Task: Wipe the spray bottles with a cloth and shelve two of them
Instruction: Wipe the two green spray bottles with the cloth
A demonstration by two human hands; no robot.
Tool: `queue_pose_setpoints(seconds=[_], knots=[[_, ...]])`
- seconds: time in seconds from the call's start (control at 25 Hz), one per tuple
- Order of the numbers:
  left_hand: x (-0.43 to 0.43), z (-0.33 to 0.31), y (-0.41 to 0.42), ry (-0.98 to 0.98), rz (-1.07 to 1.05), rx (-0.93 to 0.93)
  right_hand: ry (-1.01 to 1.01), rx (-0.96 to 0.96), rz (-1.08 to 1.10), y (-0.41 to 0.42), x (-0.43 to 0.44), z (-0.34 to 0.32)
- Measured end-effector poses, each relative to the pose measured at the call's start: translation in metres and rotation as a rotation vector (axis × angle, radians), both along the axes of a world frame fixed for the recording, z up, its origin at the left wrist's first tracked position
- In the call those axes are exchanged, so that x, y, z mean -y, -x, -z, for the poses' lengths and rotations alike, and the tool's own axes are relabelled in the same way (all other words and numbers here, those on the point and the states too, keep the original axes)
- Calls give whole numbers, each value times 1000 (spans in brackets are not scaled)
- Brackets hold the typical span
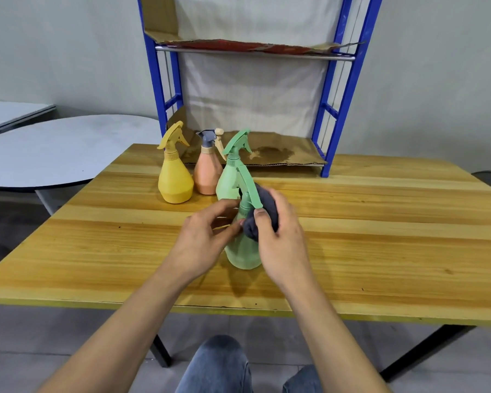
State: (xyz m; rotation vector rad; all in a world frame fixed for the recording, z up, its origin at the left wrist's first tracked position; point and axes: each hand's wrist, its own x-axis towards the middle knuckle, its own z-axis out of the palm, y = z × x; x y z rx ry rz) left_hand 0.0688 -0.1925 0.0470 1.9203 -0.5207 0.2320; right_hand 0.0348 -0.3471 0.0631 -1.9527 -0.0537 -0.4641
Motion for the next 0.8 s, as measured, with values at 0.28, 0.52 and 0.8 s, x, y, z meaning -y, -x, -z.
queue_pose_setpoints(seconds=[0.28,0.52,0.8], knots=[[5,5,0,57,-27,-13,79,-58,112,3,15,56],[5,4,2,6,-52,5,75,44,99,3,7,35],[7,6,2,61,-61,-18,53,-5,168,2,11,59]])
